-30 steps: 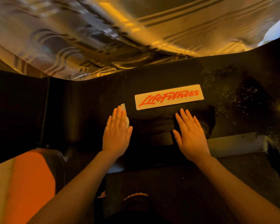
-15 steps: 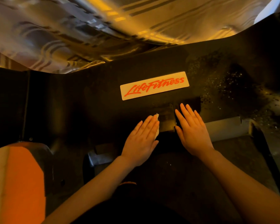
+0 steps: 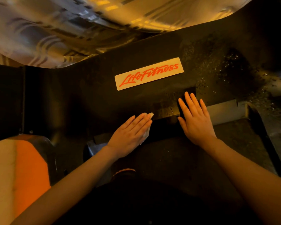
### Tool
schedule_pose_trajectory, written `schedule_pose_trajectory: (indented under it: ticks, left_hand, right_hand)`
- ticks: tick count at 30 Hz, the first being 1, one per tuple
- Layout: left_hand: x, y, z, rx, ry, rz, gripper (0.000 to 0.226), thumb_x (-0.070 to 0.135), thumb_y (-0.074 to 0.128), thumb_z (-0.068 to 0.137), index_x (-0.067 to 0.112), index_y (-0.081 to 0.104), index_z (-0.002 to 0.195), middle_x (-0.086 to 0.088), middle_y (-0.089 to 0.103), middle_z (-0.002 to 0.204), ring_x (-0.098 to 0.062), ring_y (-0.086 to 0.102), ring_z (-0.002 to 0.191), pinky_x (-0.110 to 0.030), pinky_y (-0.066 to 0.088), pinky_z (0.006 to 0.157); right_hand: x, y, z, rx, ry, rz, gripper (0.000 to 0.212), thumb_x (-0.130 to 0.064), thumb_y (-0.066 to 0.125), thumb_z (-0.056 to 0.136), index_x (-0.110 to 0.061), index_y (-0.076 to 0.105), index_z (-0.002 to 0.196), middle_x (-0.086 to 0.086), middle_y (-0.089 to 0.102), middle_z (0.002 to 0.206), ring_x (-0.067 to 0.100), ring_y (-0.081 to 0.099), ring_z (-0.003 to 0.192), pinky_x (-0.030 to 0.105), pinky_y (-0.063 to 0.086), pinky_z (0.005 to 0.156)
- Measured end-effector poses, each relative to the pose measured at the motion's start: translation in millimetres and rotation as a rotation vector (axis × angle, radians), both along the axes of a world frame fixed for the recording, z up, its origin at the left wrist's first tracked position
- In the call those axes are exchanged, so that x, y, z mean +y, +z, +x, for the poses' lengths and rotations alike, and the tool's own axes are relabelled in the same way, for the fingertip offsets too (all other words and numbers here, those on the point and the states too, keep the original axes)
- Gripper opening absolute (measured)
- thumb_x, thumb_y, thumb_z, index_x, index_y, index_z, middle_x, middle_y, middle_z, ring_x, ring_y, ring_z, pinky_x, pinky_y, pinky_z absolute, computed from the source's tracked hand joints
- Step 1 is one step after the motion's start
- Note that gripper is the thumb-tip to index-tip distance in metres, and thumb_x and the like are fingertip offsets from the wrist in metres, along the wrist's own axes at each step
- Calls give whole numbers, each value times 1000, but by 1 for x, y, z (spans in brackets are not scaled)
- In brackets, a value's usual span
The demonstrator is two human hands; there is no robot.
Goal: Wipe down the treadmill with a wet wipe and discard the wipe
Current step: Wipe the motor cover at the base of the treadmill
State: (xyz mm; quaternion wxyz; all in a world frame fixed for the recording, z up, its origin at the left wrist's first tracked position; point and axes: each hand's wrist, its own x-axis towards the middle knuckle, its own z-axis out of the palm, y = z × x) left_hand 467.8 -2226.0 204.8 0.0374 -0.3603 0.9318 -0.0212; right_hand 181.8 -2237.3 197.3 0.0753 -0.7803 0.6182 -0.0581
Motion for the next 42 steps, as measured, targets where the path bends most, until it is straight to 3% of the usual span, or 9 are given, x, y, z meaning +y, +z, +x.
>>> schedule_pose_trajectory:
  ticks: [5,10,22,29,34,42]
  left_hand:
    - [-1,-7,-41,16,-26,-30,60,36,31,104,8,15,155,-11,6,163,-26,6,151,-40,9,122]
    - [10,-7,-23,34,46,-55,59,34,30,105,5,20,154,-13,7,163,-27,8,151,-43,14,121]
    - [-13,-7,-81,-4,31,-45,72,44,39,101,7,8,155,-12,-4,162,-27,2,151,-41,5,122]
    - [1,-9,-63,-22,39,-40,71,42,39,100,7,11,155,-12,-1,163,-27,1,151,-44,2,122]
    - [-10,-7,-90,-16,35,-59,76,45,44,98,6,9,154,-12,0,161,-26,4,150,-43,4,121]
    - [-15,-2,-134,-45,86,-23,77,47,39,100,6,6,156,-12,0,164,-27,0,151,-44,0,121]
  right_hand:
    - [0,-2,-9,-6,-22,-7,64,-43,26,99,-8,25,153,14,17,162,25,9,150,42,10,121]
    - [-1,-2,-15,7,-55,-4,63,-42,26,100,-8,24,154,12,16,163,25,9,151,43,11,121]
    - [0,-3,-19,15,-69,-30,63,-40,26,99,-6,28,152,15,21,161,28,14,150,44,15,120]
    - [2,0,-32,2,-136,-35,62,-39,26,100,-5,29,151,17,21,161,30,15,150,45,16,120]
    - [1,2,-41,10,-173,-41,60,-36,27,100,-4,31,150,18,24,160,32,19,149,47,19,120]
    - [0,0,-43,25,-188,-15,58,-30,39,99,-4,32,151,18,25,159,32,19,149,46,18,120]
